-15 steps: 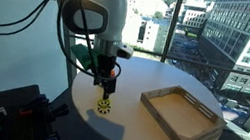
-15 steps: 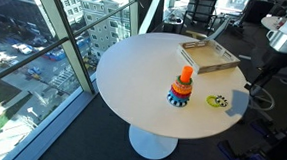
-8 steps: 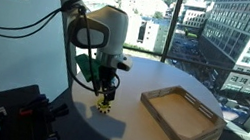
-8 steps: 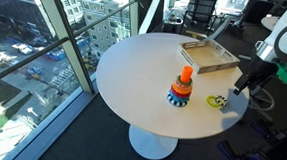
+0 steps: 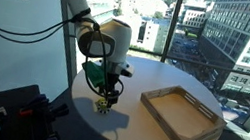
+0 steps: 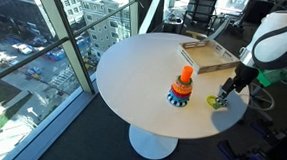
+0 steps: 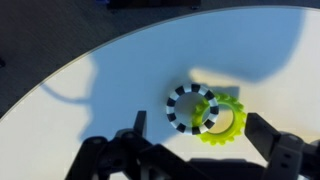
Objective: Put the black and white circular object on the orange object
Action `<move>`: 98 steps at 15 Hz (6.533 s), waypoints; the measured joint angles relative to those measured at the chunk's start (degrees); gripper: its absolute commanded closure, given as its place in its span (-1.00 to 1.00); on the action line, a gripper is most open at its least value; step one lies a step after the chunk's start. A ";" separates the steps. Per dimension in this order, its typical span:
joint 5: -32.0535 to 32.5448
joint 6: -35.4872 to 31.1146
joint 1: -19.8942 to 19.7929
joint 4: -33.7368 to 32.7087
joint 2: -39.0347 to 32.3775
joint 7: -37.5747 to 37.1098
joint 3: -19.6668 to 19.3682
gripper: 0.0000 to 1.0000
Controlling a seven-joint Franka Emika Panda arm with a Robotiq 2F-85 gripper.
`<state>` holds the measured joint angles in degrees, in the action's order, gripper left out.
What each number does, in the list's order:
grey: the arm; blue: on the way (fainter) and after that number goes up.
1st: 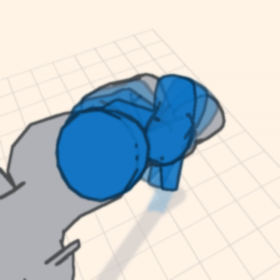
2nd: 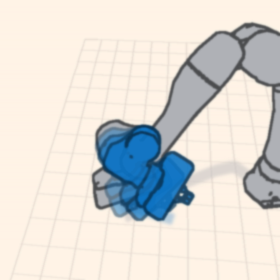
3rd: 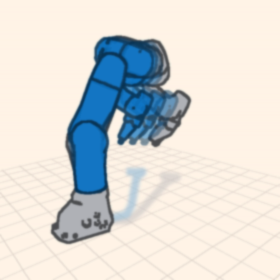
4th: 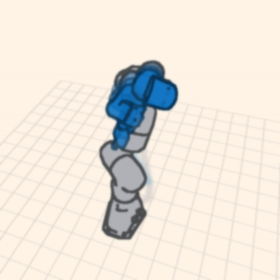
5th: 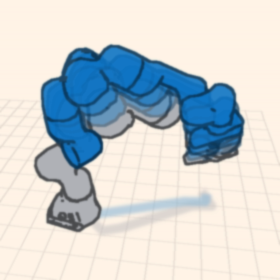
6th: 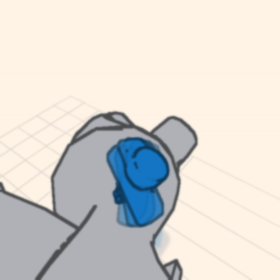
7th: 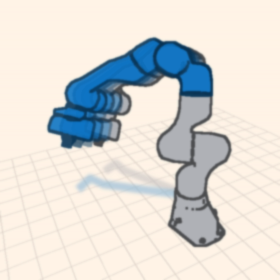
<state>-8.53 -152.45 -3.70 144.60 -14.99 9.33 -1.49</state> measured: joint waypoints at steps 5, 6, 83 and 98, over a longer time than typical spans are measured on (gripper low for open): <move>0.00 -0.15 -0.83 -3.08 -4.98 -0.03 0.53 -1.00; -0.01 -0.22 -1.02 -3.55 -5.77 -0.03 0.60 -1.00; 9.32 26.28 11.42 -24.66 4.41 -9.93 7.96 0.18; 9.33 27.44 12.78 -32.19 -3.36 -10.60 7.96 0.18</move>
<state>0.79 -125.01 9.08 112.41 -18.34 -1.27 6.48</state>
